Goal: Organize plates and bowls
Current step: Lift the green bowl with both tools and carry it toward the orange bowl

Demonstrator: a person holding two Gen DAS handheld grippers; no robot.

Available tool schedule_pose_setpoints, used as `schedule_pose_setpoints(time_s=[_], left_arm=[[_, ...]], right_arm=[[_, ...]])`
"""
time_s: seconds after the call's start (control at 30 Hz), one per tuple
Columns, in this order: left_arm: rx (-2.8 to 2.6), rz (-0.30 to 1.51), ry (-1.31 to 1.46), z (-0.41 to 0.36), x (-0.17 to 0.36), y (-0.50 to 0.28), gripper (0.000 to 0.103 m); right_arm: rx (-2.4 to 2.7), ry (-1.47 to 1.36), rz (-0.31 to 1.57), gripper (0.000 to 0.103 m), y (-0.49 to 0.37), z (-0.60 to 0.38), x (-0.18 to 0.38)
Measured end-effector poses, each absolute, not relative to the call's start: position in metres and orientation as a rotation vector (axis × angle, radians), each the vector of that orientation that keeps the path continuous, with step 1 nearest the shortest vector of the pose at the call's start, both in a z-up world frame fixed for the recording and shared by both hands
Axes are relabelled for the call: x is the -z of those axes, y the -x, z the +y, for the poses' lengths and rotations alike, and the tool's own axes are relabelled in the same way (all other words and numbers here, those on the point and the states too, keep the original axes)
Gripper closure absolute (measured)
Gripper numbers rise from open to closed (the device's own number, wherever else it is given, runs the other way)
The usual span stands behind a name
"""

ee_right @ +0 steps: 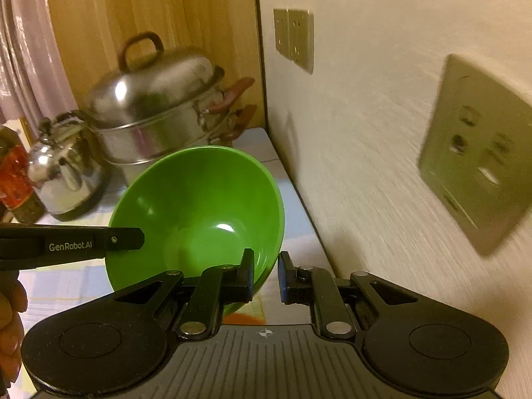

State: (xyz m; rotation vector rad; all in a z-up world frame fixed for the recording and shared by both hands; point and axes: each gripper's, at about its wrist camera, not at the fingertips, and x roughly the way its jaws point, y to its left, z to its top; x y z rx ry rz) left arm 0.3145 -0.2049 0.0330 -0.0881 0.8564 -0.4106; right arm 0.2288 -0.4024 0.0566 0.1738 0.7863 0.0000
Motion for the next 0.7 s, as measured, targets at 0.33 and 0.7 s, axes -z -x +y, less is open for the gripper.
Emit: schedule_pose_setpoints(time_s=[0.33, 0.7], left_arm=[[0.393, 0.833, 0.094, -0.187, -0.05, -0.229, 0.095], [0.375, 0.844, 0.067, -0.169, -0.03, -0.147, 0.095]], right_arm=[[-0.002, -0.186, 0.748, 0.089, -0.149, -0.376, -0.078], [-0.011, -0.219, 0.769, 0.089, -0.068, -0.357, -0.056]])
